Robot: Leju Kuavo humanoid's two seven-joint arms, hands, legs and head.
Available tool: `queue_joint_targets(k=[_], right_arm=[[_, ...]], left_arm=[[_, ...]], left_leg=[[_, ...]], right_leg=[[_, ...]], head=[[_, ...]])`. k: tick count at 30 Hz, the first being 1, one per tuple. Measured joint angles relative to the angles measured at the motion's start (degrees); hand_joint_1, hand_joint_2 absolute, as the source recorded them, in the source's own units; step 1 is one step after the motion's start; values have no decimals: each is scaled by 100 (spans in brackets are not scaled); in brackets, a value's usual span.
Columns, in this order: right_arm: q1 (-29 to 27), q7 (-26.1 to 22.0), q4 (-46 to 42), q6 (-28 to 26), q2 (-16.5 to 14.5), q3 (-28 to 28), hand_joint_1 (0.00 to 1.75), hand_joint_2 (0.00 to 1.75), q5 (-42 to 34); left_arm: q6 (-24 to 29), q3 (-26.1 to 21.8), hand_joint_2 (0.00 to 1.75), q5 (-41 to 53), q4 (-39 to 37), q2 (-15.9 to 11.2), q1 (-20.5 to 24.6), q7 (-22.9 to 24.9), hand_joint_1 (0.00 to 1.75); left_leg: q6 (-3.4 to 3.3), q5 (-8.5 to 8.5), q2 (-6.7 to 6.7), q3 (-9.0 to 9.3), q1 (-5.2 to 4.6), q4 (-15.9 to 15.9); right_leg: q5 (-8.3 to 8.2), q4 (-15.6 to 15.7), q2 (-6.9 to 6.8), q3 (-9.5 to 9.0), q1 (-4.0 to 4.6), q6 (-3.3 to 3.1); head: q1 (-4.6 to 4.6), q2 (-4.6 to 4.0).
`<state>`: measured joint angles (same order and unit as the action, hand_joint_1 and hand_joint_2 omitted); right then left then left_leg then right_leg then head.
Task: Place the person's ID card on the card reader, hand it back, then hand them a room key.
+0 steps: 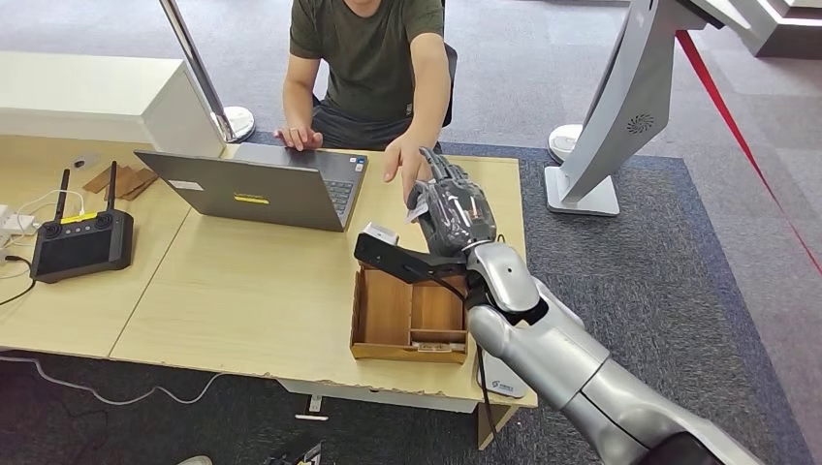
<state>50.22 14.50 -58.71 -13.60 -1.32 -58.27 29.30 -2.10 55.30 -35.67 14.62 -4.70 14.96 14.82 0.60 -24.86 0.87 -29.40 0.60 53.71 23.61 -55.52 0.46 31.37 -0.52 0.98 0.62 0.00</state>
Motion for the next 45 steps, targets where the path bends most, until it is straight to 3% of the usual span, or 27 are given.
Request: queue_joint_targets(k=[1,5,6,23,29,35,45], right_arm=[[4,6,11,2,-4,-1,161,175,1],[14,23,57,19,-22,-9,12,175,1],[14,24,66,28,-26,-16,2,175,1],[7,173,-1,113,55,-101,0,175,21],[-60,217,-226,-78,166,-82,0,175,96],[-425,449,-1042,-402,473,69,0,175,484],[-1400,487,-2676,33,1032,373,0,175,605]], left_arm=[[0,0,175,1,0,0,0,0,0],[0,0,175,2,0,0,0,0,0],[0,0,175,2,0,0,0,0,0],[2,0,175,31,-2,0,-8,1,0],[23,0,175,30,-2,0,-10,4,0],[119,-2,175,-56,-2,-7,-75,-77,0],[219,-25,175,-197,-7,-57,-225,-244,0]], left_leg=[[0,0,0,0,0,0],[0,0,0,0,0,0],[0,0,0,0,0,0],[0,0,-1,0,0,1],[0,0,-1,1,0,1],[1,-1,-3,2,0,2],[0,-2,-5,1,0,1]], right_leg=[[0,0,0,0,0,0],[0,0,0,0,0,0],[0,0,0,0,0,0],[0,0,1,4,0,0],[0,0,2,5,0,0],[0,2,3,5,0,0],[1,4,4,7,0,-1]], head=[[-1,0],[0,0],[0,0],[1,0],[0,0],[-1,0],[0,0]])
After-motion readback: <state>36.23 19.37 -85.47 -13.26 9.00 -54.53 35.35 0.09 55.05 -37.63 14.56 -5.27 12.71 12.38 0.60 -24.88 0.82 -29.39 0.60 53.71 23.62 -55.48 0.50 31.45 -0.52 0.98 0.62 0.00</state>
